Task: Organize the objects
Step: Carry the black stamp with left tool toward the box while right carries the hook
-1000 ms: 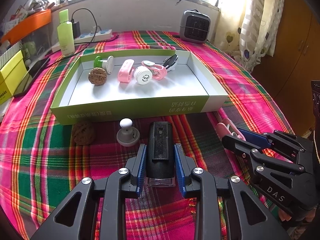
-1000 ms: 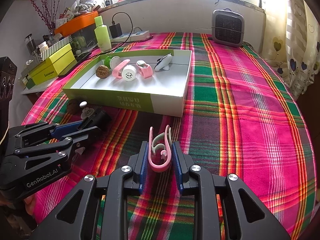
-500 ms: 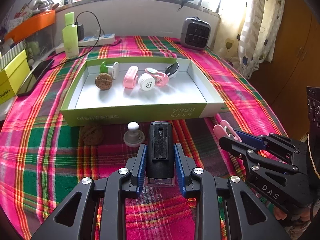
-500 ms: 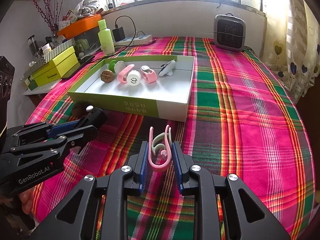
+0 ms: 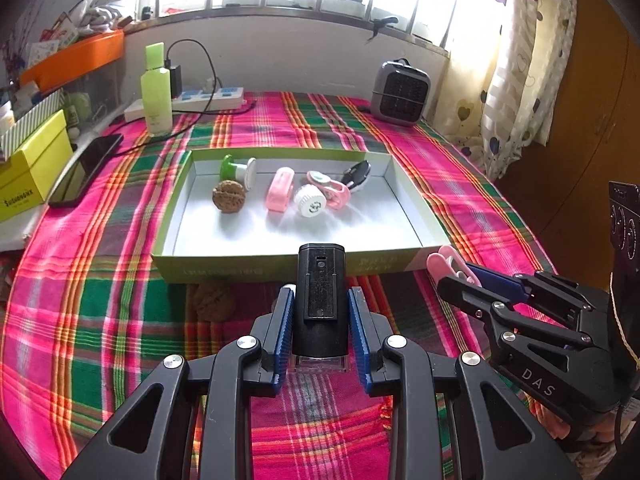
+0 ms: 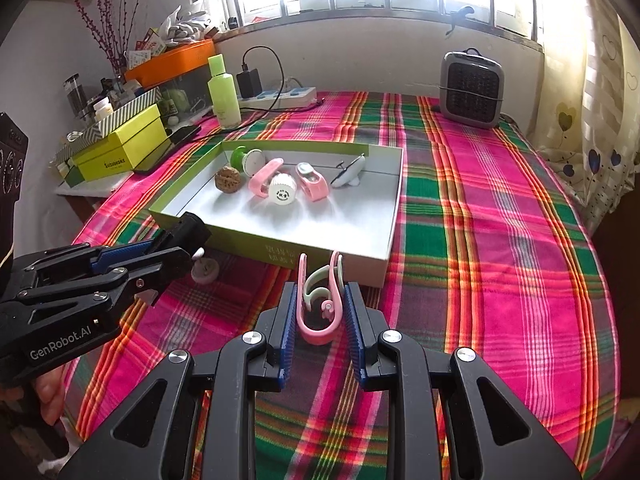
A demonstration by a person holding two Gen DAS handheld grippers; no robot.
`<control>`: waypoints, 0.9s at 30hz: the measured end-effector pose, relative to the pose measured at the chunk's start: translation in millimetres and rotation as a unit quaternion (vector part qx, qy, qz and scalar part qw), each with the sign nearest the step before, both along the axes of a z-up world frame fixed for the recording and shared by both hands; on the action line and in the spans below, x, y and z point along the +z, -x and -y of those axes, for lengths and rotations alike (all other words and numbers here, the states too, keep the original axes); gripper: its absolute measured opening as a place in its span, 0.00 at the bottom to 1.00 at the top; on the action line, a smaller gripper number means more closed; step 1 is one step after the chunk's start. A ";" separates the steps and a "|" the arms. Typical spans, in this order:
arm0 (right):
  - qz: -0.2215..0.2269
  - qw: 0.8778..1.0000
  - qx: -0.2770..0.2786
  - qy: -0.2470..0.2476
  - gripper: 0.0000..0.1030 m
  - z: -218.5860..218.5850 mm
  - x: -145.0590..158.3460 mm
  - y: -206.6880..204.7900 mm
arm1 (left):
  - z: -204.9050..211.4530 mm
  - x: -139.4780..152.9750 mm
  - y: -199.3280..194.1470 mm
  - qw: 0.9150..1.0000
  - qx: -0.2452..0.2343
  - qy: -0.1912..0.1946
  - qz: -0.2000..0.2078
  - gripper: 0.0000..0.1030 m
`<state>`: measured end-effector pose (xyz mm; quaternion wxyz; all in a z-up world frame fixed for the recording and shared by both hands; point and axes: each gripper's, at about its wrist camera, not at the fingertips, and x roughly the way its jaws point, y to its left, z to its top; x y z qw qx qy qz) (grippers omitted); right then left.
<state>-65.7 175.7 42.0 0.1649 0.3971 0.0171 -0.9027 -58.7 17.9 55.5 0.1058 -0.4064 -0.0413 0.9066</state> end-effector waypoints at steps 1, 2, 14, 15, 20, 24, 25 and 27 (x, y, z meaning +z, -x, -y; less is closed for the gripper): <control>-0.001 1.000 -0.001 -0.002 0.24 0.6 0.8 1.7 | 1.7 1.4 1.7 1.000 0.001 -0.001 0.000 0.25; -0.002 1.000 0.000 -0.002 0.24 1.3 2.1 4.0 | 3.6 2.7 3.4 1.000 0.004 -0.002 -0.001 0.25; -0.002 1.000 0.000 0.004 0.24 8.4 9.1 37.9 | 26.7 13.6 31.1 1.000 0.030 -0.002 -0.006 0.25; -0.001 1.000 -0.001 0.002 0.24 9.1 9.0 41.3 | 28.7 13.2 33.8 0.999 0.032 -0.002 -0.004 0.25; 0.003 1.000 -0.004 0.000 0.24 9.6 6.0 53.8 | 37.1 9.2 50.0 0.999 0.037 -0.005 0.008 0.25; 0.011 1.000 -0.007 -0.004 0.24 10.9 1.4 63.3 | 43.0 3.6 62.0 0.999 0.047 0.002 0.020 0.25; 0.012 1.000 -0.008 -0.004 0.24 10.9 0.6 65.4 | 43.8 2.9 64.1 0.999 0.048 0.004 0.020 0.25; 0.016 1.000 -0.009 -0.004 0.24 11.6 -1.4 69.0 | 45.6 1.6 68.3 0.998 0.051 0.006 0.023 0.25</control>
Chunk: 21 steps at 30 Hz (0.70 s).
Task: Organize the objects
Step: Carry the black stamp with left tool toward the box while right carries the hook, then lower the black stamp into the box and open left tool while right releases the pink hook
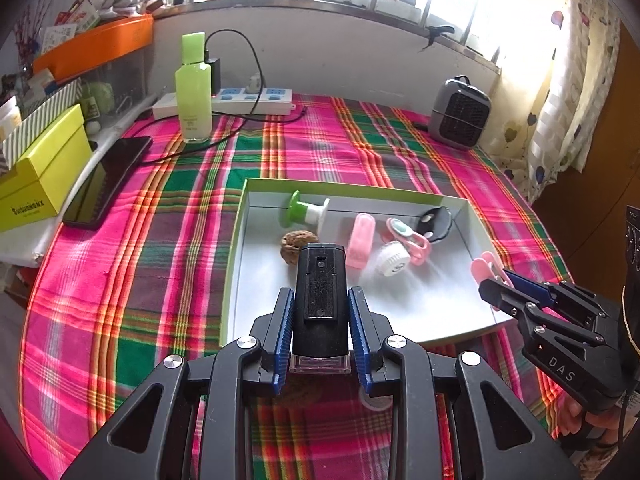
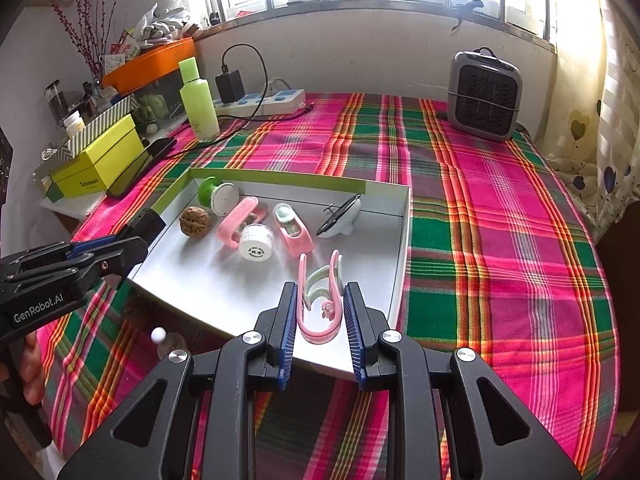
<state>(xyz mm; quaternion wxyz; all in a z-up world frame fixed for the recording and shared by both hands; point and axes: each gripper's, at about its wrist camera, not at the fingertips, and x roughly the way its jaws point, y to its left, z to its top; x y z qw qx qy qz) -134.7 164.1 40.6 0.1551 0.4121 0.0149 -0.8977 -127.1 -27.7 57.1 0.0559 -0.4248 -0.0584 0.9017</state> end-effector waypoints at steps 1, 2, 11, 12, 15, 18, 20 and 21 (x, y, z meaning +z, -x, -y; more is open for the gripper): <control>0.001 1.000 0.000 0.000 0.24 0.0 -1.0 1.3 | 1.0 -1.3 3.1 1.000 0.001 0.001 0.002 0.25; 0.003 1.000 0.000 0.000 0.24 0.4 -1.9 2.8 | 1.7 -2.7 5.6 1.000 0.002 0.003 0.005 0.25; 0.012 1.000 -0.002 -0.005 0.24 0.6 -7.5 14.4 | 1.4 -14.3 20.1 1.000 0.000 0.004 0.025 0.25; 0.012 1.000 -0.002 -0.005 0.24 0.8 -7.4 15.1 | 1.1 -15.1 21.1 1.000 0.000 0.004 0.027 0.25; 0.013 1.000 0.000 -0.006 0.24 2.4 -7.2 16.7 | 0.0 -16.9 24.1 1.000 -0.004 0.008 0.029 0.23; 0.014 1.000 0.000 -0.006 0.24 3.0 -8.0 17.7 | 0.5 -19.0 27.1 0.999 -0.002 0.007 0.033 0.20; 0.015 1.000 -0.001 -0.007 0.24 2.7 -8.5 18.1 | 0.7 -21.5 28.7 0.999 -0.003 0.008 0.037 0.15; 0.015 1.000 -0.001 -0.007 0.24 2.3 -8.7 18.2 | 1.0 -22.6 29.0 0.999 -0.004 0.008 0.038 0.15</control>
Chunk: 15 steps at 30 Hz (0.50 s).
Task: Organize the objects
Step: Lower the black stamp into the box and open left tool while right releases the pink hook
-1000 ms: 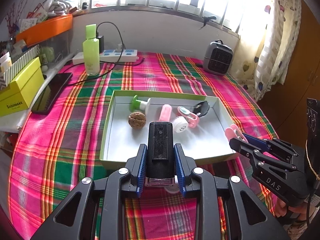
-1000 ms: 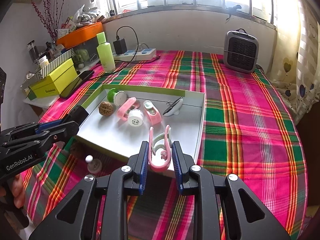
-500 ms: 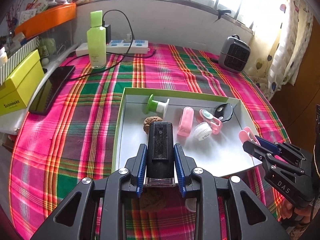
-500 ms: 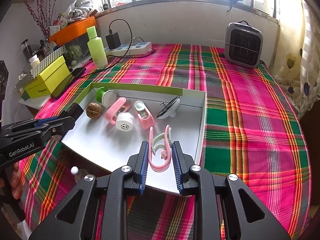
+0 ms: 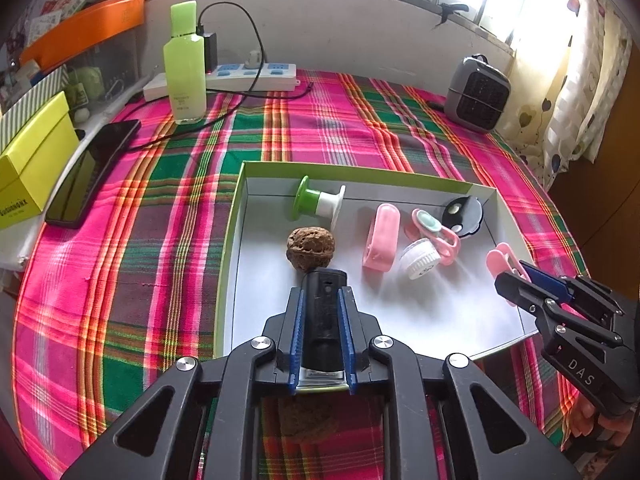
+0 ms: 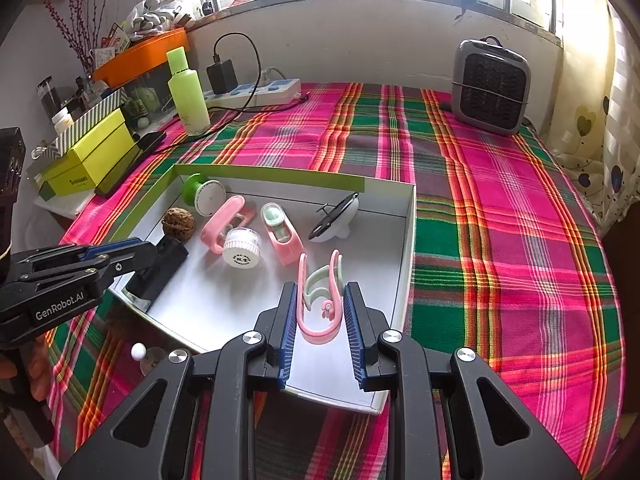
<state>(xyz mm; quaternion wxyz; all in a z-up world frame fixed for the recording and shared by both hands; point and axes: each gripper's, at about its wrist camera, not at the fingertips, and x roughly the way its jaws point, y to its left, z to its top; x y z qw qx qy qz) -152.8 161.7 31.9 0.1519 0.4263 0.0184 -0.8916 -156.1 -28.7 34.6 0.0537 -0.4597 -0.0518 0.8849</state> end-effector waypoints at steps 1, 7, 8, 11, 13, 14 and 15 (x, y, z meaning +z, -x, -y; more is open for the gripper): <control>0.000 1.000 0.000 0.000 0.24 0.2 -0.1 0.2 | 0.2 -0.5 -0.1 1.000 -0.001 0.000 -0.001 0.15; 0.001 1.000 -0.002 0.000 0.24 1.4 -1.6 2.1 | 1.3 0.1 1.4 1.000 0.000 0.000 -0.002 0.15; 0.002 1.000 -0.001 0.000 0.24 1.7 -2.0 2.5 | 1.3 0.2 1.7 1.000 0.001 -0.001 -0.001 0.15; 0.005 1.000 -0.004 -0.003 0.24 0.9 -4.3 4.3 | -1.0 0.9 1.4 1.000 0.000 0.001 -0.001 0.15; 0.007 1.000 -0.006 -0.004 0.24 0.0 -5.5 5.9 | -1.5 1.0 1.8 1.000 -0.001 0.000 -0.001 0.15; 0.007 1.000 -0.006 -0.005 0.24 0.0 -5.9 6.5 | -1.2 0.7 2.1 1.000 -0.001 -0.002 -0.001 0.15; 0.007 1.000 -0.006 -0.007 0.24 0.2 -6.3 7.2 | -0.5 0.4 2.6 1.000 0.000 -0.002 -0.001 0.15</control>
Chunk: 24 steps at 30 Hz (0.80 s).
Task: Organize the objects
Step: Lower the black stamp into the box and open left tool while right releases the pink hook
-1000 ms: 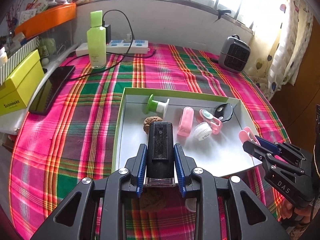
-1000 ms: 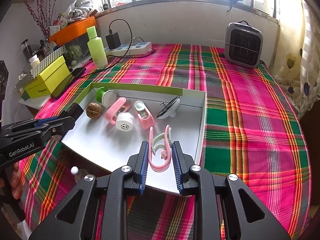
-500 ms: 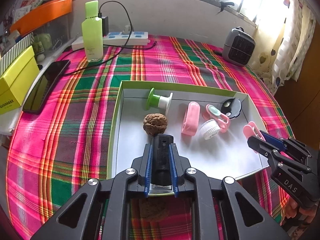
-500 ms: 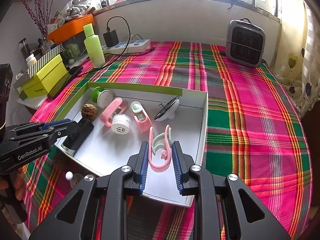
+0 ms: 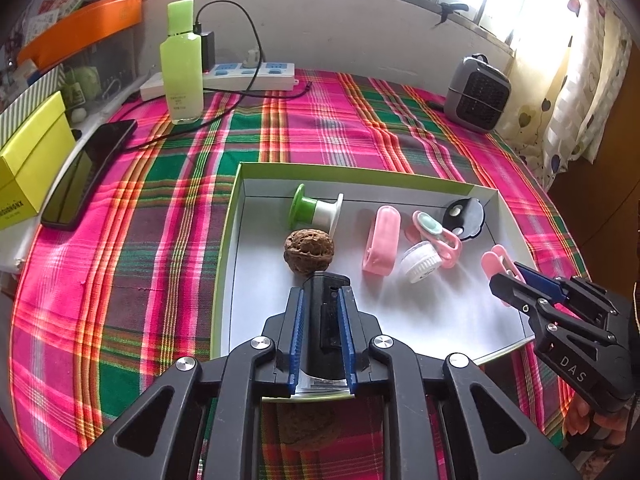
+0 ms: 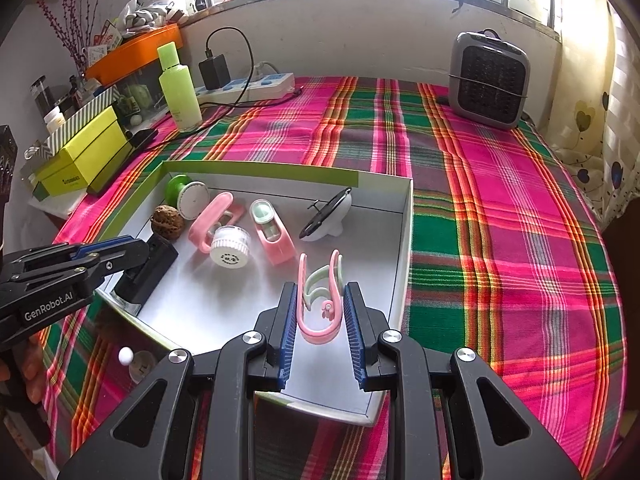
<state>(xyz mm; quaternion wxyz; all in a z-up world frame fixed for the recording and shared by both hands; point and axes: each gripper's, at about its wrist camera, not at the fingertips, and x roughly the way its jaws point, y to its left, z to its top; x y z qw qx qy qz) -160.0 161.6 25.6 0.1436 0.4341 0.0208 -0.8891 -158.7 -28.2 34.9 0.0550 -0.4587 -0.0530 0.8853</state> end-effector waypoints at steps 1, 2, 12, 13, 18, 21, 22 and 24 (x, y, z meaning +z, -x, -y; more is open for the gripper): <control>0.001 1.000 0.000 -0.001 0.24 0.4 -0.5 0.6 | 0.2 0.1 0.1 1.000 0.001 0.001 0.000 0.15; 0.001 1.000 0.001 -0.003 0.24 0.9 -1.0 1.3 | 0.5 -0.1 0.5 1.000 0.001 0.001 0.000 0.15; 0.003 1.000 0.007 -0.013 0.24 7.4 -5.8 10.4 | 1.5 -0.2 0.9 1.000 0.004 -0.002 0.001 0.16; 0.004 1.000 0.008 -0.012 0.24 8.1 -6.4 11.5 | 1.5 -0.1 1.1 1.000 0.004 -0.004 0.001 0.16; 0.004 1.000 0.011 -0.016 0.24 11.2 -10.0 14.9 | 2.0 -0.2 1.3 1.000 0.005 -0.005 0.002 0.16; 0.001 1.000 0.014 -0.026 0.24 13.5 -10.6 16.0 | 3.2 -0.4 1.1 1.000 0.007 -0.005 0.002 0.18; 0.001 1.000 0.015 -0.027 0.24 14.3 -10.8 16.4 | 3.6 -0.4 1.2 1.000 0.007 -0.005 0.002 0.18; 0.000 0.999 0.016 -0.028 0.24 14.8 -10.8 16.9 | 3.7 -0.4 1.1 1.000 0.008 -0.005 0.002 0.19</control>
